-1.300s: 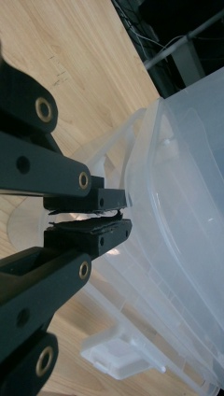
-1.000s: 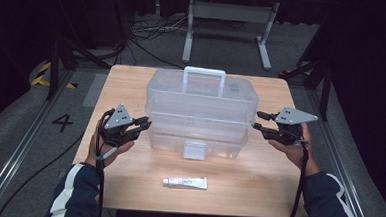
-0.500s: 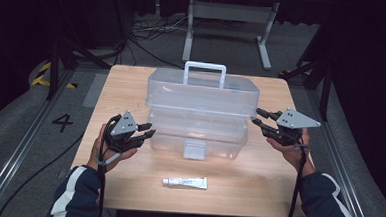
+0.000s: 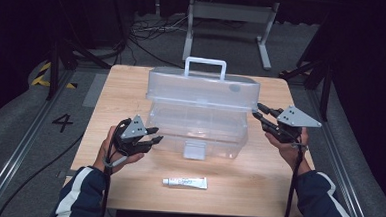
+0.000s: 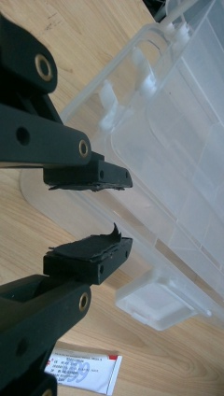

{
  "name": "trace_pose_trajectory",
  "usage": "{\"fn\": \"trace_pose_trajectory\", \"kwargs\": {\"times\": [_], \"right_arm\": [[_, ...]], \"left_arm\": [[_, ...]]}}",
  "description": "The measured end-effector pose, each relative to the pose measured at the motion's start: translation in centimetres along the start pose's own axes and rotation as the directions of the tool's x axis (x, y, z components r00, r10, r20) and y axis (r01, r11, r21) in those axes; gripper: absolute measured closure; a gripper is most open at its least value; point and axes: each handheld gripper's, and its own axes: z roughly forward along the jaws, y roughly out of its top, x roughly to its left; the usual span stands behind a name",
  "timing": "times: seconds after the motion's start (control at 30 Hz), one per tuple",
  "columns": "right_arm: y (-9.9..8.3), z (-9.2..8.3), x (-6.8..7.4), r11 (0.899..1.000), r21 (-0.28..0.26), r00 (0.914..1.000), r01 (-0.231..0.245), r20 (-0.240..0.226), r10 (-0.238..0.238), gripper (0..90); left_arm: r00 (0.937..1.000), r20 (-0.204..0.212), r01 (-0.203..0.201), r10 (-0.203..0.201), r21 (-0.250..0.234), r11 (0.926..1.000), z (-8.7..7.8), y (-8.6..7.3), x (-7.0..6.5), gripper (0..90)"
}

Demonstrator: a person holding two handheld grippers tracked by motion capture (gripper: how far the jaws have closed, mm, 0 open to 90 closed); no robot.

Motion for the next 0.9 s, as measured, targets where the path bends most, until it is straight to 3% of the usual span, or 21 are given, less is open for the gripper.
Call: {"fn": "trace_pose_trajectory", "kwargs": {"times": [0.1,0.43,0.9], "right_arm": [[0.2,0.1,-0.1,1.000,-0.010,0.9998,-0.015,0.012,0.015,73.1],[0.9,0.6,-0.1,0.999,-0.032,0.9968,-0.002,0.080,0.005,76.1],[1.8,1.4,-0.9,0.996,-0.067,0.9914,-0.053,0.116,0.060,77.5]], "left_arm": [[0.9999,0.014,-0.004,0.004,0.004,1.0000,0.3,0.1,-0.1,64.2],[0.9990,0.033,-0.030,0.029,0.017,0.9994,1.5,0.8,-0.6,62.4],[0.9964,0.067,-0.055,0.052,0.047,0.9974,3.3,1.4,-0.6,61.7]]}}
